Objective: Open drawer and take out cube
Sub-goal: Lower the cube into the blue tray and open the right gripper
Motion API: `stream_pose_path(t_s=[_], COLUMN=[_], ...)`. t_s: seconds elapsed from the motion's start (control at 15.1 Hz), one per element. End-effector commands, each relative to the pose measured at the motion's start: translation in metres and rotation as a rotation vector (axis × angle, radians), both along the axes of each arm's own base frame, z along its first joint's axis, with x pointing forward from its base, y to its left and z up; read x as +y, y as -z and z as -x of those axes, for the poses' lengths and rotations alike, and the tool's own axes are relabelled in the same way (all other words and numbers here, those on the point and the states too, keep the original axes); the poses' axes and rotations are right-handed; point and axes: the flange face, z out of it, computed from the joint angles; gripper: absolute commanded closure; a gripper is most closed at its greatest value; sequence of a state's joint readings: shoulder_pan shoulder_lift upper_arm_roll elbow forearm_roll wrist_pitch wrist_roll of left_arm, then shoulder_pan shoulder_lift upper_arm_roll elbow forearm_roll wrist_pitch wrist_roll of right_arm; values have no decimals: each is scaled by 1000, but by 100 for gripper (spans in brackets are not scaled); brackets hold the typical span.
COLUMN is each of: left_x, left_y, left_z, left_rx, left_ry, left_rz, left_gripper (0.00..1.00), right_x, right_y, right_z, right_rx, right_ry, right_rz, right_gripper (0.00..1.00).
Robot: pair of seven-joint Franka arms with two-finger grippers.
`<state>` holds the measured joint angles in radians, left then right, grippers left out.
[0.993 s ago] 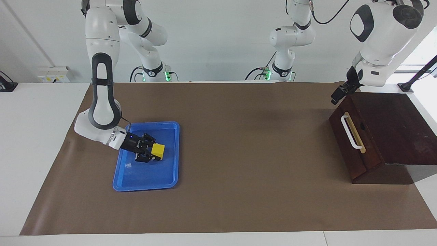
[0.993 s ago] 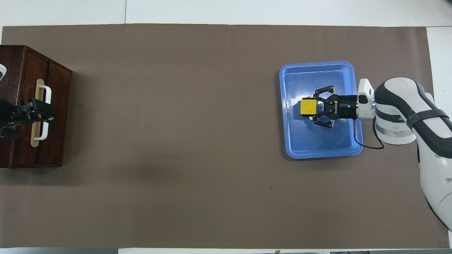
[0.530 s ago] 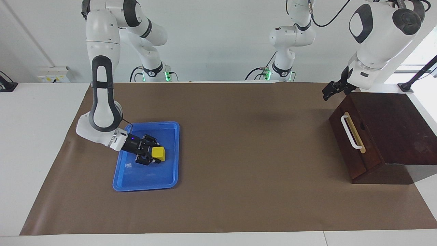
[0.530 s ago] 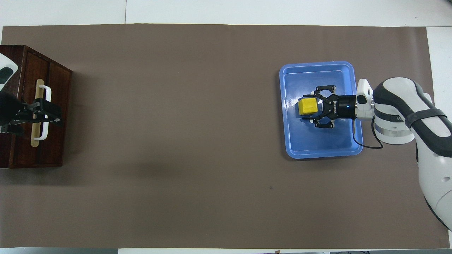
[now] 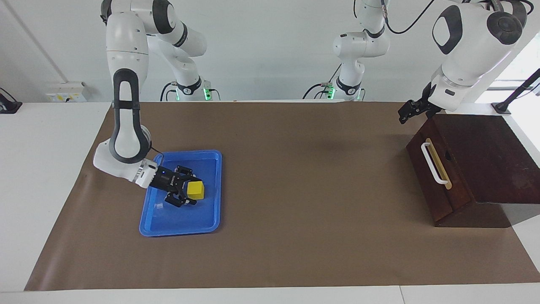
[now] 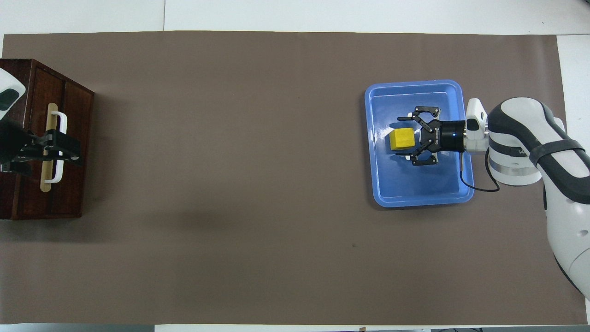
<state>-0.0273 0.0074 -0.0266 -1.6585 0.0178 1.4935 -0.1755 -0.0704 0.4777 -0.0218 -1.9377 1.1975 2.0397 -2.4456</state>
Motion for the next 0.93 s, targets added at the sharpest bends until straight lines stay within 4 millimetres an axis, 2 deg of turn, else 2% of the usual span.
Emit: stream_pose_path(t_s=[0.0,0.13,0.33,0.46,0.53,0.6,0.86], left_x=[-10,-3,1,2,6,11,10], left_y=[-2,-3,-7,-10,-14,-20,-21], left_z=[1,1,0,2,3,2,2], left_rx=[12,17,15,17,22,13,8], left_ry=[22,11,7,10,23,30,29], left_rz=[12,12,11,9,8,13,12], left_gripper=[0,0,0,0,0,0,0], right_x=[6,10,23,26,38,42,41], right_y=[-35,-61,-111,-151,-171,-185,-235], right_z=[-2,-2,1,6,10,14,18], right_rx=[63,107,183,231,262,299,394], right_ry=[26,34,73,126,144,163,289], right_rz=[5,41,113,166,189,199,286], right_gripper=[0,0,0,0,0,0,0])
